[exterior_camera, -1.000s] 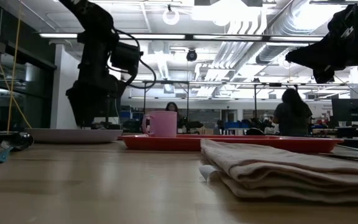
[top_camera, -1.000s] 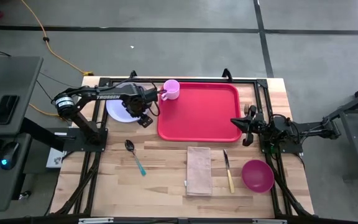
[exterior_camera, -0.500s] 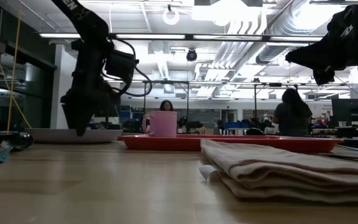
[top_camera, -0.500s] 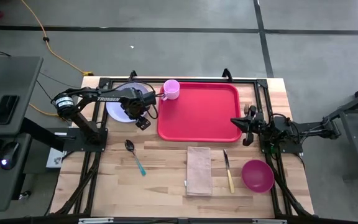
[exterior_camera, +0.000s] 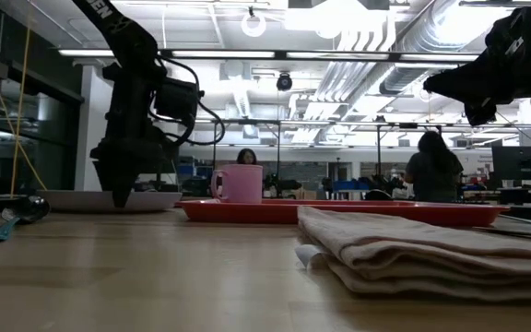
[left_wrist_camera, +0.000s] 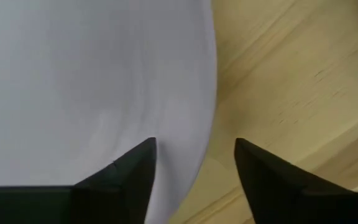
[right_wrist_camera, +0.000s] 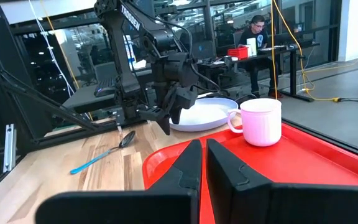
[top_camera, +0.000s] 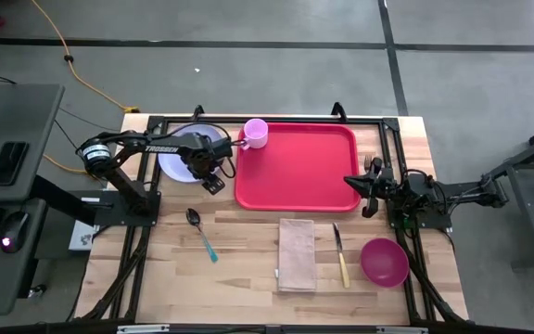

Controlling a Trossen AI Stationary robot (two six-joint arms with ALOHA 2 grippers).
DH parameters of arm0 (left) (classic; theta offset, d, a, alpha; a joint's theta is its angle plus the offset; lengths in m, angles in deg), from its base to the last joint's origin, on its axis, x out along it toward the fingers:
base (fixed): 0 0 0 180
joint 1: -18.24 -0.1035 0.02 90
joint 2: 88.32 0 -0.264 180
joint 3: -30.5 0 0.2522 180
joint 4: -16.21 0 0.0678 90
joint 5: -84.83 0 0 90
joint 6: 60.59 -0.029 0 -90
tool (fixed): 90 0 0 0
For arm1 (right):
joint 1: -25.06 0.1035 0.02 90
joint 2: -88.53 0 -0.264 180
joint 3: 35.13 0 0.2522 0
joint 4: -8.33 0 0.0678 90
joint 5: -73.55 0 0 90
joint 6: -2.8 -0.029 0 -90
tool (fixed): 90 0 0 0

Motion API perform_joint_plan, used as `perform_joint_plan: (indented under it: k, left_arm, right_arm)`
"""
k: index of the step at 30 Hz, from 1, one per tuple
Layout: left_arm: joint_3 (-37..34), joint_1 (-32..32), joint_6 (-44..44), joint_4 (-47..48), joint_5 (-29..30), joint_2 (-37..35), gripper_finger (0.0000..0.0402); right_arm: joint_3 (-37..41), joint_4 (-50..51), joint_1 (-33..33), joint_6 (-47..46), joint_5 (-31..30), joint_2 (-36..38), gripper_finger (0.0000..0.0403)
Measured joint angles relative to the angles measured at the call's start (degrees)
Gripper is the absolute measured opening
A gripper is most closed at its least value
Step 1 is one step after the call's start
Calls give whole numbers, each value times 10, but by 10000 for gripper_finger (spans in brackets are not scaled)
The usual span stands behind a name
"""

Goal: Set up tray
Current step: Put the blue plate below the pink mug on the red serving tray

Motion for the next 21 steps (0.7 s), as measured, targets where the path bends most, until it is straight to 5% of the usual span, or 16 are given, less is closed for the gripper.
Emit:
perform_joint_plan:
  k: [14, 21]
  left_arm:
    - [2, 1, -22, -5, 17, -2, 21]
    - [2, 1, -19, -5, 24, -2, 24]
  right_arm:
    - [0, 1, 0, 15, -4, 0, 0]
    - [0, 2, 0, 13, -4, 0, 0]
